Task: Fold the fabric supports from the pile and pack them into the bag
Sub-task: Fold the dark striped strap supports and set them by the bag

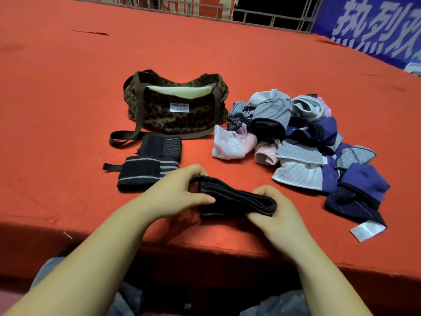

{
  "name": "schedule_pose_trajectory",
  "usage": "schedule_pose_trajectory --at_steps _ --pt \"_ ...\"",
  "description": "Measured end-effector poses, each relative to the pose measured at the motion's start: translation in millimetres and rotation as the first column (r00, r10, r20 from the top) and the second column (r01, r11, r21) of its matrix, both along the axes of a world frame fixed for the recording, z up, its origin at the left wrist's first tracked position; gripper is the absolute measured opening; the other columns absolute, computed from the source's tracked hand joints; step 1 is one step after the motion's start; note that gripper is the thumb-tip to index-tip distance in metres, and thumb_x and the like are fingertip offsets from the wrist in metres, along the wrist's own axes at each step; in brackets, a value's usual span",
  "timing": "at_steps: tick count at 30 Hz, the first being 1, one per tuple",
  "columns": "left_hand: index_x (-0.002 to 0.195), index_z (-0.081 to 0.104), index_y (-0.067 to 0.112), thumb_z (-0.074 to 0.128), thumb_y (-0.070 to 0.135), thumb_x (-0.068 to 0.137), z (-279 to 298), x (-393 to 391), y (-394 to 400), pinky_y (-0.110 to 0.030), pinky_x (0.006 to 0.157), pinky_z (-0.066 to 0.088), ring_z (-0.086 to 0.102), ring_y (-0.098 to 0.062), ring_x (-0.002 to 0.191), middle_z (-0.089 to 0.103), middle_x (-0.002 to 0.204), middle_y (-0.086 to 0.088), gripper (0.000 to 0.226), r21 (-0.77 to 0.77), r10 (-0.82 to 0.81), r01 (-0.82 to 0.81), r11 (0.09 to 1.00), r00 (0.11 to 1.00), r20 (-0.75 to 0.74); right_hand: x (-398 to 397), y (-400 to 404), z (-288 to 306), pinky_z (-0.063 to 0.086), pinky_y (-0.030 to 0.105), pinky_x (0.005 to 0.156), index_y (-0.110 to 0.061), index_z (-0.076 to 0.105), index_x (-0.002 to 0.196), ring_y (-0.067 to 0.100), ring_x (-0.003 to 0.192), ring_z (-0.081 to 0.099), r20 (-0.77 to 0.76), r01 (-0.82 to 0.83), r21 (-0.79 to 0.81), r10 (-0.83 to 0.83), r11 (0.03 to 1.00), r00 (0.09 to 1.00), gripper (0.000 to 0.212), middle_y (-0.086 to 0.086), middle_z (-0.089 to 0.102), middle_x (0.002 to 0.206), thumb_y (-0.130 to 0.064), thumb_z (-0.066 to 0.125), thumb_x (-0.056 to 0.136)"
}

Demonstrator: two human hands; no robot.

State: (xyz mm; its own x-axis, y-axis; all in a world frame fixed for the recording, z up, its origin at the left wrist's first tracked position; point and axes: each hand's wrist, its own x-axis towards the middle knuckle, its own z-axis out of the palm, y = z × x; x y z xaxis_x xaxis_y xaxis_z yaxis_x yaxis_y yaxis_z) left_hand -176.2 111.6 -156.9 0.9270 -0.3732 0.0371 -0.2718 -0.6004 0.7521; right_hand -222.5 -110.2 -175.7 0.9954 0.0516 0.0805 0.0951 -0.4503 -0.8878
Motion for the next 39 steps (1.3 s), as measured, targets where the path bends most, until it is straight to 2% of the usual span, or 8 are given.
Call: schedule_pose_trajectory --at_steps 6,11,14,20,25,29,33,39 --pt "0.096 0.053 0.029 0.07 0.028 0.082 -23 -3 -8 -0.025 0.077 0.042 0.059 -0.01 0.083 0.063 0.085 0.01 0.022 0.018 0.166 -0.167 0.986 0.984 0.071 5 9 -15 0.039 0.005 0.065 -0.025 0.053 0.082 -0.009 0.068 0.058 0.023 0.083 -0.064 -0.081 0.995 0.996 0.032 -0.011 0.064 0.071 0.002 0.07 0.076" --pt "0.089 0.055 0.023 0.065 0.024 0.086 -19 15 -12 -0.027 0.076 0.041 0.06 -0.014 0.083 0.062 0.08 0.01 0.01 -0.014 0.335 -0.335 0.942 0.94 0.06 26 16 -12 0.05 0.023 0.085 -0.023 0.061 0.101 0.002 0.091 0.067 -0.065 0.093 0.148 -0.084 0.985 0.994 0.028 -0.009 0.072 0.094 -0.006 0.07 0.081" --pt "0.099 0.065 0.021 0.065 0.022 0.086 -7 32 -4 -0.025 0.084 0.043 0.062 -0.014 0.1 0.07 0.097 0.002 0.013 0.057 0.405 -0.411 0.91 0.91 0.094 52 27 -6 0.05 0.018 0.081 -0.021 0.066 0.104 -0.001 0.086 0.067 -0.044 0.084 0.036 -0.082 0.996 0.996 0.02 -0.011 0.073 0.093 -0.02 0.069 0.084" --pt "0.074 0.069 0.01 0.076 0.024 0.077 24 74 26 -0.033 0.071 0.052 0.066 -0.024 0.076 0.069 0.072 -0.005 0.016 0.077 0.547 -0.56 0.825 0.826 0.137 111 62 8 0.039 0.0 0.061 -0.017 0.068 0.1 0.004 0.086 0.064 0.012 0.111 -0.115 -0.111 0.987 0.994 0.022 -0.009 0.071 0.091 -0.032 0.068 0.083" --pt "0.072 0.067 0.012 0.081 0.028 0.071 33 106 49 -0.03 0.071 0.047 0.064 -0.025 0.079 0.061 0.065 0.005 0.022 0.128 0.629 -0.634 0.763 0.773 0.081 152 93 16 0.04 0.02 0.074 -0.014 0.063 0.102 0.015 0.096 0.06 0.029 0.117 -0.237 -0.114 0.964 0.993 0.027 -0.002 0.069 0.099 -0.037 0.059 0.088" --pt "0.072 0.066 0.013 0.08 0.028 0.072 32 125 49 -0.027 0.06 0.039 0.059 -0.02 0.073 0.061 0.065 0.003 0.021 0.176 0.642 -0.639 0.749 0.765 0.048 174 95 8 0.039 0.034 0.082 -0.012 0.056 0.086 0.026 0.097 0.056 0.155 0.183 -0.516 -0.12 0.837 0.981 0.033 0.007 0.064 0.093 -0.045 0.053 0.088" --pt "0.068 0.062 0.015 0.08 0.029 0.071 24 142 30 -0.026 0.069 0.04 0.061 -0.024 0.088 0.063 0.079 -0.002 0.022 0.235 0.592 -0.589 0.774 0.803 0.065 187 77 -3 0.026 0.035 0.103 -0.008 0.061 0.108 0.027 0.124 0.043 0.241 0.222 -0.668 -0.076 0.71 0.968 0.043 0.011 0.059 0.119 -0.046 0.052 0.089" --pt "0.075 0.058 0.008 0.077 0.026 0.075 5 168 0 -0.032 0.071 0.044 0.062 -0.029 0.095 0.066 0.094 -0.012 0.026 0.373 0.515 -0.483 0.793 0.857 0.016 208 46 -26 0.035 0.037 0.093 -0.013 0.06 0.094 0.027 0.109 0.05 0.3 0.312 -0.748 -0.121 0.585 0.946 0.046 0.005 0.058 0.107 -0.056 0.063 0.076"
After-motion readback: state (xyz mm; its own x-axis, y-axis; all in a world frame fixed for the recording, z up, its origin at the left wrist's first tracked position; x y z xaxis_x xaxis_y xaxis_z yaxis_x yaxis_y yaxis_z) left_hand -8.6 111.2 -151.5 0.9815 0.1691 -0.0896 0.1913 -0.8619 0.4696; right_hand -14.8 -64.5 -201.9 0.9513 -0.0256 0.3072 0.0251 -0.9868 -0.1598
